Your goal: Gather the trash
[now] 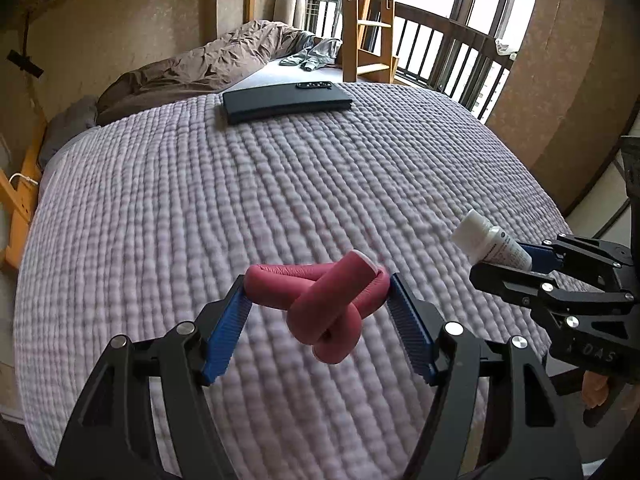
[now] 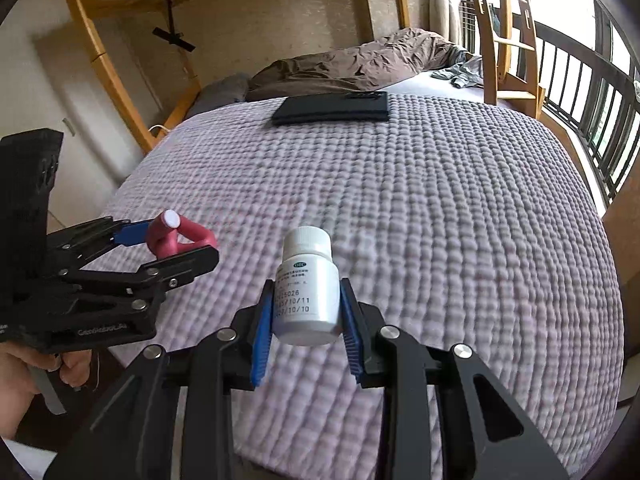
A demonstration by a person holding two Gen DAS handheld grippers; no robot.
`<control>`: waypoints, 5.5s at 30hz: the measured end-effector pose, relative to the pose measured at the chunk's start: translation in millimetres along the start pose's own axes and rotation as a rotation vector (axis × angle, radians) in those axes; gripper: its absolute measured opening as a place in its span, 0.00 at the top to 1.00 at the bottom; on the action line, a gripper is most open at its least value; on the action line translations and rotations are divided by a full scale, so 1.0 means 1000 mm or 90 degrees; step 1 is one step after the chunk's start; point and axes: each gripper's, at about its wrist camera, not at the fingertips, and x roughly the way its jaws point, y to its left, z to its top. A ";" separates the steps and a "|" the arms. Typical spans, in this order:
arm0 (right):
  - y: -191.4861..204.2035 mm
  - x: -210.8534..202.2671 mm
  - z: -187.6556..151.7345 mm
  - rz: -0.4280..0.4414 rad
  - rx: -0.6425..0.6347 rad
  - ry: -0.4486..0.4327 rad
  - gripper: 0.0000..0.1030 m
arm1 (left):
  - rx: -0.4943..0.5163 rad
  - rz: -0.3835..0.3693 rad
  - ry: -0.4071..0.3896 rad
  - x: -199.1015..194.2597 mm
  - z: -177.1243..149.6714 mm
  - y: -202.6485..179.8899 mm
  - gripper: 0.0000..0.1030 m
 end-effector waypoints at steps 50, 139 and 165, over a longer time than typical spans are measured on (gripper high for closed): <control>0.067 -0.056 -0.155 0.038 -0.068 0.120 0.70 | 0.030 -0.005 0.129 -0.041 -0.156 -0.038 0.32; 0.063 -0.079 -0.097 0.009 0.031 -0.028 0.24 | 0.041 0.011 -0.014 -0.054 -0.104 -0.047 0.06; -0.101 0.035 0.045 -0.186 0.121 -0.060 0.06 | -0.138 0.195 -0.039 0.047 0.017 0.113 0.01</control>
